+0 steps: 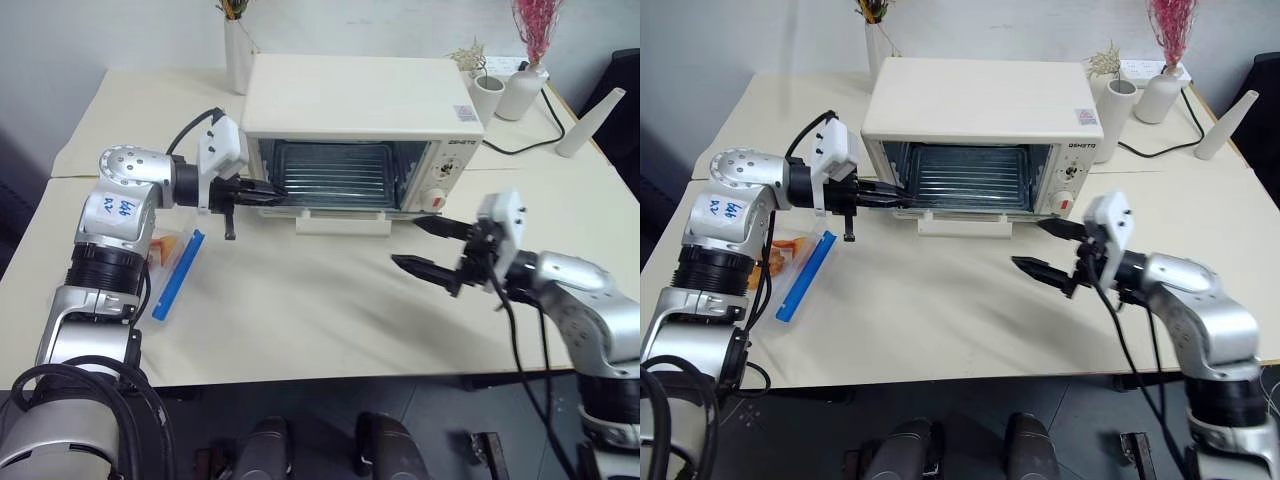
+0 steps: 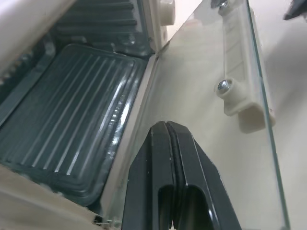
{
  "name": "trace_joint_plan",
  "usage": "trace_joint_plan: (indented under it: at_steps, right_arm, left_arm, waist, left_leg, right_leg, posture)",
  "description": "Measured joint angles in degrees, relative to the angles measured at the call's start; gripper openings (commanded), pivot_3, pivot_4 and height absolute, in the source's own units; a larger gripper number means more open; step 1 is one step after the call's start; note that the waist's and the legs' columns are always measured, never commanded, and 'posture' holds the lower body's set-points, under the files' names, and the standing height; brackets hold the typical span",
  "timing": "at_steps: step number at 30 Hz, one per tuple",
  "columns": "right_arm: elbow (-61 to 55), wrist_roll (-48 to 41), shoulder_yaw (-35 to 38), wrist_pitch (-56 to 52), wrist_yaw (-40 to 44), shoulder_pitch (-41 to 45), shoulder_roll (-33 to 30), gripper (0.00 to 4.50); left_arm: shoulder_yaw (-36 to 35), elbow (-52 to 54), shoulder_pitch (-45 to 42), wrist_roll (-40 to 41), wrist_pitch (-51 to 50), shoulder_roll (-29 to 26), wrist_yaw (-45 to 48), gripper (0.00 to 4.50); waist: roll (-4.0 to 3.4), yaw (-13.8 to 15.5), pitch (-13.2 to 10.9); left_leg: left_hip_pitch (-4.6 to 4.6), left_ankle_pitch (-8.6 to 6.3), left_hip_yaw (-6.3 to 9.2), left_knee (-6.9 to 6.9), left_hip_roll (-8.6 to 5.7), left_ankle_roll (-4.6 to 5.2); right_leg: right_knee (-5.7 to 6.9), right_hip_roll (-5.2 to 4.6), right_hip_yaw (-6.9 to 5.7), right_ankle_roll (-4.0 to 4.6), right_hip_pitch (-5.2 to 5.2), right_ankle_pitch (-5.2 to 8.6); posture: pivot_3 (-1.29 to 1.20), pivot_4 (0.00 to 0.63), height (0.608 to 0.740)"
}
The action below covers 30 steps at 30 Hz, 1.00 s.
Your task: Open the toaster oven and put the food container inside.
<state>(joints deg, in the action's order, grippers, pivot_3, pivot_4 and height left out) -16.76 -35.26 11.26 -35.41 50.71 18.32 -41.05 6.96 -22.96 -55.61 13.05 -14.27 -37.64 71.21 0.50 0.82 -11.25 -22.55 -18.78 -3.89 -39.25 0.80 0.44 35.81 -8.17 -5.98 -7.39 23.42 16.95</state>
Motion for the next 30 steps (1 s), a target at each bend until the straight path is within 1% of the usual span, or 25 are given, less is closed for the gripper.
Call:
trace_joint_plan:
  at_steps: [4, 7, 9, 11, 14, 17, 20, 22, 25, 28, 30]
  right_arm:
    - [-5.39, -3.9, 7.11, -3.05, 1.16, -6.98, -4.71, 4.5]
    - [-9.26, -8.43, 12.18, -5.69, 1.78, -10.52, -6.75, 4.5]
    - [-10.88, -10.8, 14.58, -6.98, 1.22, -11.0, -7.21, 4.5]
    - [-12.14, -12.97, 16.39, -8.02, -0.38, -11.04, -7.2, 4.5]
    - [-13.34, -15.36, 16.61, -8.86, -2.7, -10.83, -7.19, 4.5]
    - [-14.01, -15.88, 16.4, -8.94, -3.88, -10.67, -7.2, 4.5]
    - [-14.05, -16.79, 15.79, -8.94, -3.97, -9.19, -7.23, 4.5]
    - [-13.52, -16.99, 14.49, -8.91, -3.77, -6.29, -7.82, 4.5]
    - [-11.64, -17.03, 11.94, -8.84, -3.09, -1.57, -8.44, 4.5]
    - [-9.71, -17.74, 9.36, -8.96, -1.27, 2.43, -9.11, 4.5]
    - [-8.18, -18.28, 7.15, -9.66, 1.39, 4.94, -10.35, 4.5]
  left_arm:
    - [1.52, 4.26, 3.95, -0.36, 0.06, 0.38, 0.87, 0.01]
    - [3.53, 6.59, 6.7, -2.75, 1.36, 0.35, 0.61, 0.01]
    - [5.26, 6.72, 7.69, -5.32, 2.14, 0.52, -0.8, 0.01]
    - [6.83, 6.62, 7.72, -9.18, 2.67, 1.15, -4.43, 0.01]
    - [8.39, 7.08, 8.65, -12.66, 3.9, 1.53, -6.94, 0.01]
    - [8.88, 10.22, 9.83, -13.19, 4.13, 1.54, -6.99, 0.01]
    - [8.69, 13.42, 10.37, -12.25, 0.33, 1.53, -6.67, 0.01]
    - [6.9, 16.72, 10.54, -10.1, -3.69, 1.37, -6.71, 0.01]
    - [1.29, 24.39, 10.26, -4.78, -13.37, 0.43, -7.99, 0.01]
    - [-7.28, 33.45, 10.16, 1.2, -27.03, -1.98, -11.95, 0.01]
    - [-15.51, 41.45, 12.68, 3.98, -38.9, -4.03, -16.67, 0.41]
  waist:
    - [0.0, 0.21, 0.0]
    - [0.0, 0.46, 0.0]
    - [0.0, 0.58, 0.0]
    - [0.0, 0.67, 0.0]
    - [0.02, 0.69, 0.01]
    - [0.02, 0.72, 0.01]
    - [0.02, 0.66, 0.01]
    - [0.02, 0.6, 0.01]
    - [0.03, 0.36, 0.01]
    - [0.03, 0.21, 0.01]
    - [0.03, -0.11, 0.01]
  left_leg:
    - [0.07, 0.0, -0.03, 0.0, 0.02, 0.0]
    - [0.12, 0.0, -0.03, -0.01, 0.02, 0.0]
    - [0.12, 0.01, -0.02, -0.06, 0.01, 0.01]
    - [0.13, 0.01, -0.01, -0.1, 0.01, 0.02]
    - [0.13, 0.0, 0.01, -0.1, 0.0, 0.04]
    - [0.12, 0.0, 0.03, -0.1, 0.0, 0.04]
    - [0.11, 0.0, 0.03, -0.13, 0.01, 0.04]
    - [0.11, 0.0, 0.04, -0.15, 0.02, 0.04]
    - [0.11, 0.0, 0.08, -0.13, 0.04, 0.04]
    - [0.12, 0.0, 0.17, -0.11, 0.05, 0.04]
    - [0.15, 0.0, 0.29, -0.07, 0.05, 0.04]
  right_leg:
    - [0.05, 0.01, 0.03, 0.0, -0.02, 0.0]
    - [0.05, 0.01, 0.05, 0.0, -0.07, 0.0]
    - [0.05, 0.01, 0.05, 0.0, -0.1, 0.0]
    - [0.05, 0.01, 0.07, 0.0, -0.13, 0.0]
    - [0.04, -0.01, 0.06, 0.0, -0.15, 0.0]
    - [0.04, -0.01, 0.04, 0.0, -0.15, 0.0]
    - [0.05, -0.01, 0.05, 0.0, -0.15, 0.0]
    - [0.05, -0.01, 0.05, 0.0, -0.14, 0.0]
    - [0.07, -0.01, 0.05, 0.0, -0.14, 0.0]
    - [0.08, -0.01, 0.05, 0.0, -0.14, 0.0]
    - [0.06, -0.02, 0.1, 0.0, -0.14, 0.0]
  posture:
    - [0.0, 0.15, 0.74]
    - [0.0, 0.15, 0.74]
    - [0.0, 0.15, 0.74]
    - [0.0, 0.15, 0.74]
    - [0.0, 0.15, 0.74]
    - [0.0, 0.15, 0.74]
    - [0.0, 0.15, 0.74]
    - [0.0, 0.15, 0.74]
    - [0.0, 0.15, 0.74]
    - [0.0, 0.15, 0.74]
    - [0.0, 0.15, 0.74]
